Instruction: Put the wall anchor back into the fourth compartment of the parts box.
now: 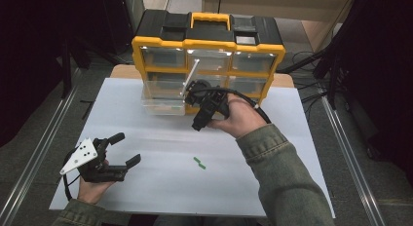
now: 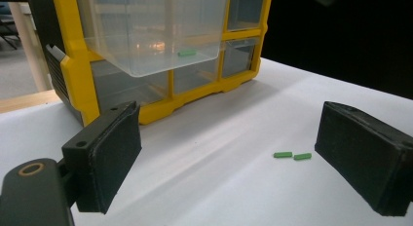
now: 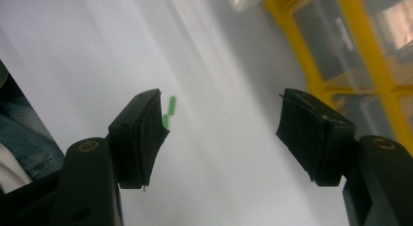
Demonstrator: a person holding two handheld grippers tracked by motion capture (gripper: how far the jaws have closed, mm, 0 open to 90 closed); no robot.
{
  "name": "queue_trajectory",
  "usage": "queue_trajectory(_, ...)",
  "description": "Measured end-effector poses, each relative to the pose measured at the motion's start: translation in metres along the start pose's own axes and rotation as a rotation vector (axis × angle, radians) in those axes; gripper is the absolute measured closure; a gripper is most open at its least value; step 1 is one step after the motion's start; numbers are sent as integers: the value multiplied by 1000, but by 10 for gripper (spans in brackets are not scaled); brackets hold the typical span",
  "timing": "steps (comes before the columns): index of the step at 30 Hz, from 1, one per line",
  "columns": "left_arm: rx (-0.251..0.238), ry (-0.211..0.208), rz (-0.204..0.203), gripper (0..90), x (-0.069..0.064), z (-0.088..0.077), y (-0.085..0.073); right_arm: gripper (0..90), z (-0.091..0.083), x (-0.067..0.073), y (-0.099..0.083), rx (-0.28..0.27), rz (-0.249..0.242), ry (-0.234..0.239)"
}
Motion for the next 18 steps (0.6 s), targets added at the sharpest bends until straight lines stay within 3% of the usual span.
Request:
queue_trajectory(12, 8, 6, 0, 90, 0, 2, -1, 353, 45, 13, -32, 39, 52, 46)
queue_trajectory(18, 20, -2, 7, 90, -1, 4, -2, 359, 61, 16, -42, 68, 60, 41)
Point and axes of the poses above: each handheld gripper's, and its own axes: z roughly forward along the jaws, y roughly out of its top, x roughly to its left, the point moved 8 cm from there along z, roughly forward along the jaws, and after that the axes turned 3 degrees about -x, right-handed, at the moved point
